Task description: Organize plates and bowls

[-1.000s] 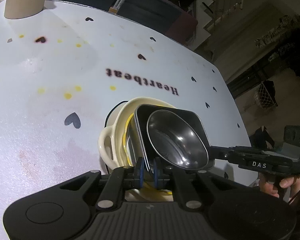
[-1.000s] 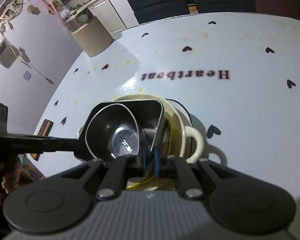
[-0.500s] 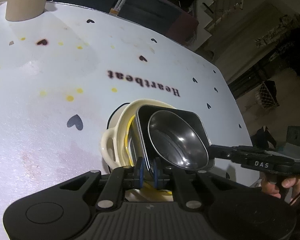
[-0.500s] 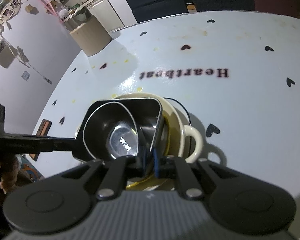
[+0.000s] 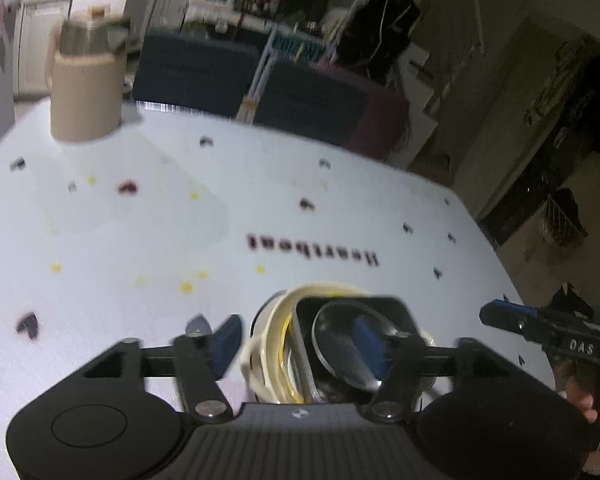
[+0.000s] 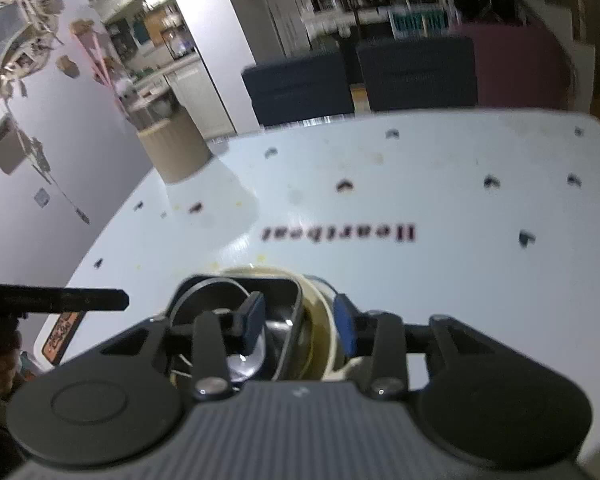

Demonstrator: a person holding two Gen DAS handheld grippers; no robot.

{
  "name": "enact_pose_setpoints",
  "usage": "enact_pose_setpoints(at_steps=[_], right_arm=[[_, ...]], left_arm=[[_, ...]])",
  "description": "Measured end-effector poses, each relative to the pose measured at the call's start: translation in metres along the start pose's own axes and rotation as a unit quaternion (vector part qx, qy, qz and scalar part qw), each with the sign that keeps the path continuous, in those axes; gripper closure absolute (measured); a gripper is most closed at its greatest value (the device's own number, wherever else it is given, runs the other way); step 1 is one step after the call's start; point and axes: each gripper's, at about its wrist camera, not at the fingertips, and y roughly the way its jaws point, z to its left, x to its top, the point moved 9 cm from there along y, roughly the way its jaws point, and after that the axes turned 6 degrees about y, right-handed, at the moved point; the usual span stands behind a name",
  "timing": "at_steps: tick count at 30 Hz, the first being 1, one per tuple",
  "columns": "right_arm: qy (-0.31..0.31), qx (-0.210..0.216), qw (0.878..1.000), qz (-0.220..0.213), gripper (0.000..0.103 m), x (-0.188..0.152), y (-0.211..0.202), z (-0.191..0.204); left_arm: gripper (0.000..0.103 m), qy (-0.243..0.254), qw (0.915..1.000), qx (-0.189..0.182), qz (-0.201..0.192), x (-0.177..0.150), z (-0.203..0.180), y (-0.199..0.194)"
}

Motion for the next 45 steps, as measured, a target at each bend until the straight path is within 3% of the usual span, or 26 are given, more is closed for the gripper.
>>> enact_pose_setpoints(at_steps=[1, 7, 10, 17, 30, 45], right_arm=[[-0.004, -0.001, 1.0, -0.01, 0.043, 0.001, -0.005, 0.002], [-0.021, -0.032, 0.997, -0.067, 0.029, 0.003, -0.033, 0.013], [-0.021, -0.045, 0.994, -0.096, 0.017, -0.001, -0.048, 0.016], [-0.036, -0.073, 0.986, -0.147, 0.001, -0.025, -0.075, 0.022], [-0.057, -0.116, 0.977, -0.172, 0.0, -0.065, -0.082, 0.023], [-0.082, -0.153, 0.969, -0.177, 0.0, -0.092, -0.078, 0.015]], left_arm=[[0.026, 0.004, 0.9999, 0.003, -0.011, 0.003, -0.002, -0.006], [0.002, 0.031, 0.9969, 0.031, -0.065, 0.006, -0.021, -0.036], [0.0, 0.044, 0.9953, 0.037, -0.079, -0.002, -0.033, -0.046], [0.0, 0.086, 0.988, 0.069, -0.109, -0.025, -0.061, -0.064], [0.0, 0.102, 0.9842, 0.107, -0.098, -0.08, -0.067, -0.065], [0.0, 0.106, 0.98, 0.136, -0.099, -0.105, -0.055, -0.063]])
